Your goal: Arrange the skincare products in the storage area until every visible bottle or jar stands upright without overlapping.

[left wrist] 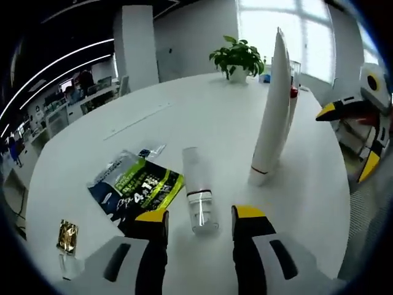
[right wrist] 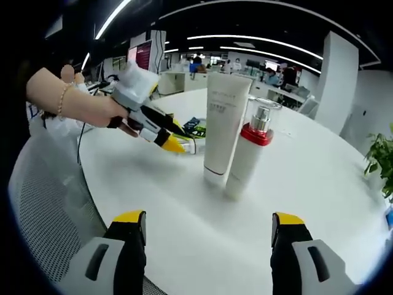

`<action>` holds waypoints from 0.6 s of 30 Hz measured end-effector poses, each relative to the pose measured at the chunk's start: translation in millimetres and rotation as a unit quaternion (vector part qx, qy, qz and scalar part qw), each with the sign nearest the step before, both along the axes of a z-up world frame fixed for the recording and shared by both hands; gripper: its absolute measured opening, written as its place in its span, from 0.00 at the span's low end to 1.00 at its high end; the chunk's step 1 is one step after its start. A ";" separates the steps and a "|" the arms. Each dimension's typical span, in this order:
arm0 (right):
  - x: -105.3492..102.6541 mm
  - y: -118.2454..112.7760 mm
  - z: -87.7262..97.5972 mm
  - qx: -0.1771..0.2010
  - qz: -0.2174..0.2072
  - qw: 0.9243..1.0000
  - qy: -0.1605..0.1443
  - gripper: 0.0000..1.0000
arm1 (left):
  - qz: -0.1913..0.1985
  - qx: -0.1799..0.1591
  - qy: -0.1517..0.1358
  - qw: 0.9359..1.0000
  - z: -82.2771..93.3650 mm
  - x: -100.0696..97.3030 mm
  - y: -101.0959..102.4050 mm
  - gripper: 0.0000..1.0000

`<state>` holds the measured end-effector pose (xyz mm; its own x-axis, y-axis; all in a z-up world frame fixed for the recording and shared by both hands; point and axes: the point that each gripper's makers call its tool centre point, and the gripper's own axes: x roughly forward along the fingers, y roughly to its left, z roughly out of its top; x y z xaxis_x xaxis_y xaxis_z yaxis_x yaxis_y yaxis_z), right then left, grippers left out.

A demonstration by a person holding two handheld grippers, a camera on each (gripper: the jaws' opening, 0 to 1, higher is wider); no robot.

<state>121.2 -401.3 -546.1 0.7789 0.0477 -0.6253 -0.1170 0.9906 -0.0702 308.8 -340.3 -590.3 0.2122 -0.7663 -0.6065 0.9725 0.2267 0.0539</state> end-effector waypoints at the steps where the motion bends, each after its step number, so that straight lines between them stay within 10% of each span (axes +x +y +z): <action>1: -0.1 -0.4 -0.6 0.000 0.000 1.000 0.001 0.89 | 0.000 0.003 0.001 1.000 -4.1 2.9 -0.2 0.35; 18: 0.3 -5.4 -3.4 0.002 -0.006 1.000 0.001 0.89 | -0.003 0.028 0.009 1.000 -17.2 5.3 -10.3 0.24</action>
<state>121.5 -406.7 -549.5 0.7788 0.0406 -0.6260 -0.1046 0.9923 -0.0657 314.1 -350.6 -607.5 0.1968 -0.7317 -0.6526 0.9746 0.2184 0.0491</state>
